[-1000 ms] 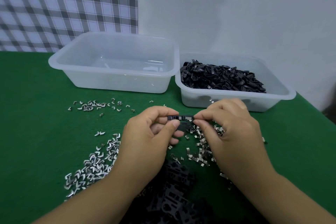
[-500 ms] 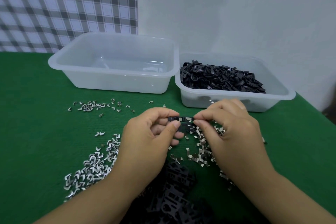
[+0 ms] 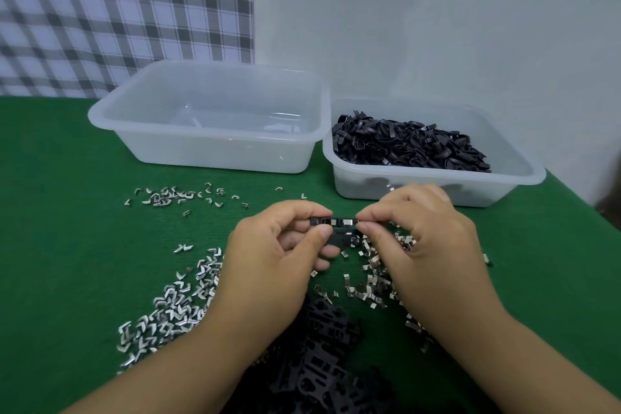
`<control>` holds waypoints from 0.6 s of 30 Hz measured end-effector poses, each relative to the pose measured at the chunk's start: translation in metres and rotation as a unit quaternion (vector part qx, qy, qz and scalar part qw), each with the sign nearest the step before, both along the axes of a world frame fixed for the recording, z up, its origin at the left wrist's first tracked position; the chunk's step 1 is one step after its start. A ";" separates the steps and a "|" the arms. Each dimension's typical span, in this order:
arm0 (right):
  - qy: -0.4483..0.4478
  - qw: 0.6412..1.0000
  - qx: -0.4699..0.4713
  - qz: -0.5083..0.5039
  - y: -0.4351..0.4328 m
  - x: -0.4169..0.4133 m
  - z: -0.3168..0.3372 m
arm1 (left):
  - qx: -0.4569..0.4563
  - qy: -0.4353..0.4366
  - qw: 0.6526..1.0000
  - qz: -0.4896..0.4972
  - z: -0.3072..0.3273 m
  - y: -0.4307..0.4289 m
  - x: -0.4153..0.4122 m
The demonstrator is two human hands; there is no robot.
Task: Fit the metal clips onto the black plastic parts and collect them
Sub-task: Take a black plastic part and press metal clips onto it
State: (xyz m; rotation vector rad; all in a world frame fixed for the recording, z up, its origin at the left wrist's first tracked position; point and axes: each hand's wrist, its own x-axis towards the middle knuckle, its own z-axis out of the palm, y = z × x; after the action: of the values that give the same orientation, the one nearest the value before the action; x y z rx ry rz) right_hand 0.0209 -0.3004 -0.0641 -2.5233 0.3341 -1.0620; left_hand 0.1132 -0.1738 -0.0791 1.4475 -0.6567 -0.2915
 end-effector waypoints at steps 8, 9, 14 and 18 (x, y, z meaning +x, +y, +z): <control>0.026 0.994 0.107 0.027 -0.002 0.001 0.002 | 0.001 -0.003 1.000 -0.014 0.001 0.000 0.000; 0.027 0.993 0.114 0.032 -0.002 0.001 0.002 | 0.002 -0.001 1.000 -0.016 0.001 0.000 0.000; 0.038 0.992 0.119 0.033 -0.001 0.002 0.002 | 0.001 0.009 1.000 -0.025 0.000 0.000 -0.001; 0.057 0.987 0.147 0.030 0.000 0.001 0.004 | -0.002 0.005 1.000 -0.028 -0.001 0.000 0.000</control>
State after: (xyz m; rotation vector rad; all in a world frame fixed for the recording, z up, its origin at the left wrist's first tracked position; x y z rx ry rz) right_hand 0.0224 -0.3007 -0.0597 -2.3165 0.4127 -0.7832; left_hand 0.1135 -0.1735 -0.0799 1.4254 -0.6893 -0.3402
